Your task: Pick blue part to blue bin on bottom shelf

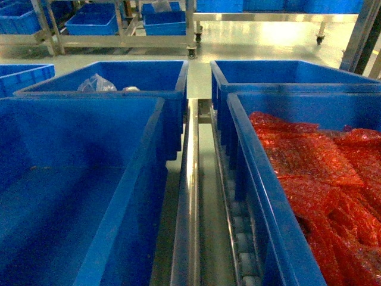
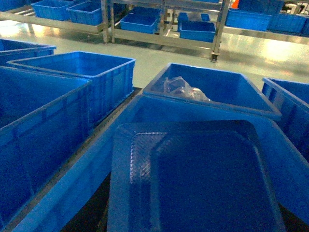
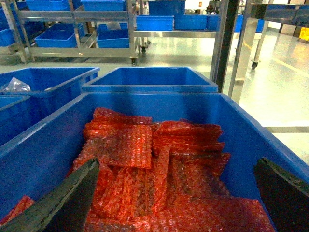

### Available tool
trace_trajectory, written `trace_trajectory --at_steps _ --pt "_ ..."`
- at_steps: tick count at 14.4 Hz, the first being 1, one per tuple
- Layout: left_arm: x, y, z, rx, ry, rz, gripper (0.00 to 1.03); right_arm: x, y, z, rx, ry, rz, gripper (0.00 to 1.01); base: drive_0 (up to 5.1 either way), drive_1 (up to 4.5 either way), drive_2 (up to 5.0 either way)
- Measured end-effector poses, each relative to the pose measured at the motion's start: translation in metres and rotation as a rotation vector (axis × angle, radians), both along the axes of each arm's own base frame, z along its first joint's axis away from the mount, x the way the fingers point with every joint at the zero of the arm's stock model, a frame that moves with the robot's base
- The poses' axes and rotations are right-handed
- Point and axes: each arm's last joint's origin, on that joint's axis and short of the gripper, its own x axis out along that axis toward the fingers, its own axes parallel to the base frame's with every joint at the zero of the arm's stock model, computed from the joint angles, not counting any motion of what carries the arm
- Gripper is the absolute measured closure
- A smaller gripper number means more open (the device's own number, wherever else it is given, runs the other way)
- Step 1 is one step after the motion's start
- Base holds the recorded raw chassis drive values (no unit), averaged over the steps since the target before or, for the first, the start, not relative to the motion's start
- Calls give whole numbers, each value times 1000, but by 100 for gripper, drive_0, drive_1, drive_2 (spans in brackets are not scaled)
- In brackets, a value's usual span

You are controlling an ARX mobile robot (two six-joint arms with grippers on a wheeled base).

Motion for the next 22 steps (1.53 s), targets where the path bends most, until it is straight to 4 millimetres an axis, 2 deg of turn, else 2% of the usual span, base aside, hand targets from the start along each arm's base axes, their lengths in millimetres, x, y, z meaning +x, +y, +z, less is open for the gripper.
trace_trajectory --at_steps 11,14,15,18,19,20,21,22 --pt "0 -3 2 31 -17 6 60 0 0 0 0 0 0 3 0 0 0" --pt "7 -6 0 28 6 -54 60 0 0 0 0 0 0 3 0 0 0" --pt "18 -6 1 1 10 -89 60 0 0 0 0 0 0 3 0 0 0" --pt "75 -4 -1 -143 113 -335 60 0 0 0 0 0 0 3 0 0 0" --pt "91 -7 -15 -245 229 -456 47 0 0 0 0 0 0 3 0 0 0" --pt "98 -10 -32 -293 343 -531 34 0 0 0 0 0 0 3 0 0 0" --pt "98 -11 -36 -309 366 -542 23 0 0 0 0 0 0 3 0 0 0" --pt "98 -11 -31 -309 334 -545 11 0 0 0 0 0 0 3 0 0 0"
